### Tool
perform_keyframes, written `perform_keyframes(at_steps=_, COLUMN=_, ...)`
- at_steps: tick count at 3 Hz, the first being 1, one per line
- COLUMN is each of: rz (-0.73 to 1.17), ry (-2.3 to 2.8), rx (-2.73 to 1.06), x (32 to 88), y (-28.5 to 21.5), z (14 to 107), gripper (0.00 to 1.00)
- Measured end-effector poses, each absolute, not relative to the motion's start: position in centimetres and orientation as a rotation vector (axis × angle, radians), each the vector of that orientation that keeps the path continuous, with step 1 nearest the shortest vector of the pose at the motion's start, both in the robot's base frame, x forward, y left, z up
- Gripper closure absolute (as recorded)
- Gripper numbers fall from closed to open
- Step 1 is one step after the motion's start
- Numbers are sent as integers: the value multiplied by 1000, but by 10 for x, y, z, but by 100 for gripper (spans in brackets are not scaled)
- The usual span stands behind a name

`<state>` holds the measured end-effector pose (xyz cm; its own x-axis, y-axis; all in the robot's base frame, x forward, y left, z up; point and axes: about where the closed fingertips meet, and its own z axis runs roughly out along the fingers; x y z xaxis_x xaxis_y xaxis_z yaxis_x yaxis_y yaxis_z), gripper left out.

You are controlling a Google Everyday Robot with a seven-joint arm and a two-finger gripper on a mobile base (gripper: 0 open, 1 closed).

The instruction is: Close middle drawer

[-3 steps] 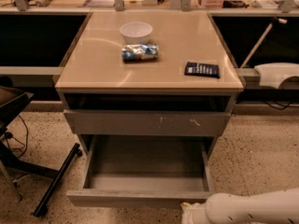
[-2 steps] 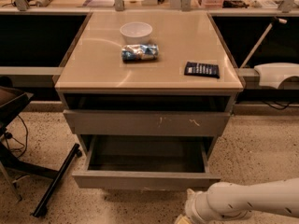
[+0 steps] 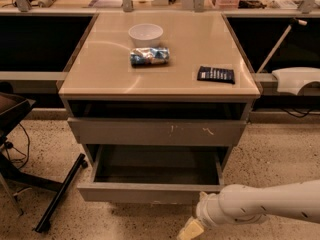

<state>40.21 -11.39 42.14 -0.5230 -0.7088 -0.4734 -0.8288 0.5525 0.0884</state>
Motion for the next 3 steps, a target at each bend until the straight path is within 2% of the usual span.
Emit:
perform_keyframes(at_steps=2, rz=310, ry=2417, rx=-1179, x=462, y=-116, z=463, gripper=0)
perform_keyframes(at_steps=3, rz=317, ry=2393, rx=-1229, x=491, y=-96, z=470, gripper=0)
